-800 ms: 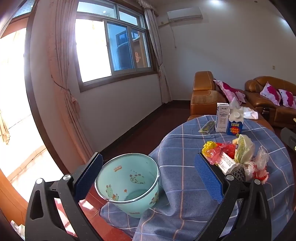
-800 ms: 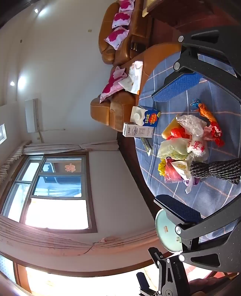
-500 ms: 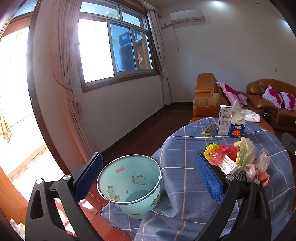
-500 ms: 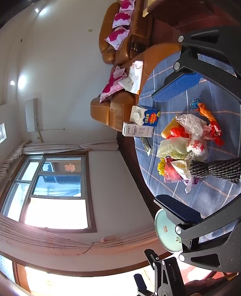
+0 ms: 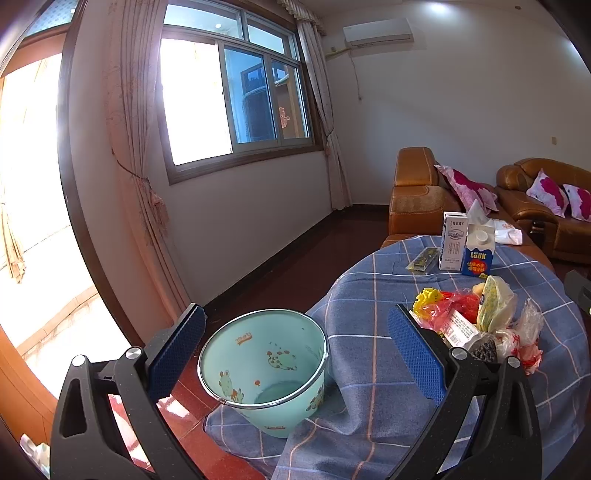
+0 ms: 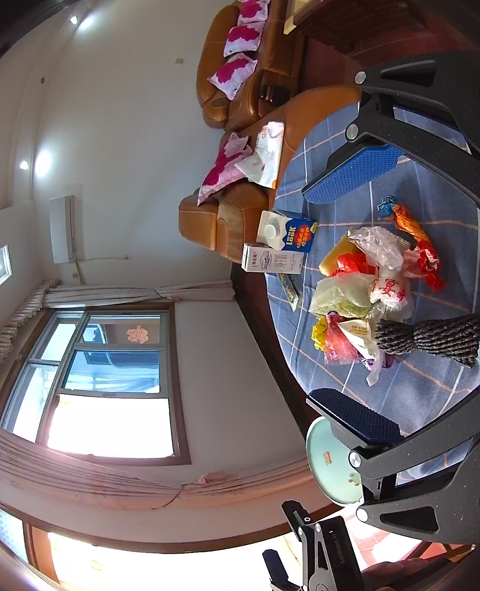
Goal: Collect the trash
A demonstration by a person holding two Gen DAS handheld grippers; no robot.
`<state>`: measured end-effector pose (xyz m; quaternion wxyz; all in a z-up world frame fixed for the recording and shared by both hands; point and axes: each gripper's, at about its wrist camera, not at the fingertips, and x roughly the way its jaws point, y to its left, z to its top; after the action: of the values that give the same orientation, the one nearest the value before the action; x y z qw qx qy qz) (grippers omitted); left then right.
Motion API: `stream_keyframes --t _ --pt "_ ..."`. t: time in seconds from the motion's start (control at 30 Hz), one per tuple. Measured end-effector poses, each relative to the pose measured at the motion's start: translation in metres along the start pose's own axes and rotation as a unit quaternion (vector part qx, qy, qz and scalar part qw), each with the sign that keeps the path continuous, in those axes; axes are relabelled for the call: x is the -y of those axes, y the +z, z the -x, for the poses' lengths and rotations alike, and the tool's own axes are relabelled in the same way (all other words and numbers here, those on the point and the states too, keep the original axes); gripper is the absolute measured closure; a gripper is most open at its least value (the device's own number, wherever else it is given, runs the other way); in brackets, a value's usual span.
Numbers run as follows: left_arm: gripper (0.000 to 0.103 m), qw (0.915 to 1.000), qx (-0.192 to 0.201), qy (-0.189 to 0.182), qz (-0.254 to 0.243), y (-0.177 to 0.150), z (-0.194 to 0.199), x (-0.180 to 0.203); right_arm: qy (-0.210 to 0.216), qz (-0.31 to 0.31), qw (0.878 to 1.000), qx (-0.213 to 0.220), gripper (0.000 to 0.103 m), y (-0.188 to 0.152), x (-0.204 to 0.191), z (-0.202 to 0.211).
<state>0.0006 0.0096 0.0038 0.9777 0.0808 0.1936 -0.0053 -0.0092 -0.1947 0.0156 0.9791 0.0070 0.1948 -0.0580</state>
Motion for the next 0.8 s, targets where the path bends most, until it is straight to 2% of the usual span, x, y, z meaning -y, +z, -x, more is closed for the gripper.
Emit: stream_keyframes --t 0.8 --pt "0.006 1.0 0.003 0.004 0.001 0.0028 0.0004 -0.0019 0.0 0.001 1.0 0.001 0.005 0.0011 -0.0006 0.001"
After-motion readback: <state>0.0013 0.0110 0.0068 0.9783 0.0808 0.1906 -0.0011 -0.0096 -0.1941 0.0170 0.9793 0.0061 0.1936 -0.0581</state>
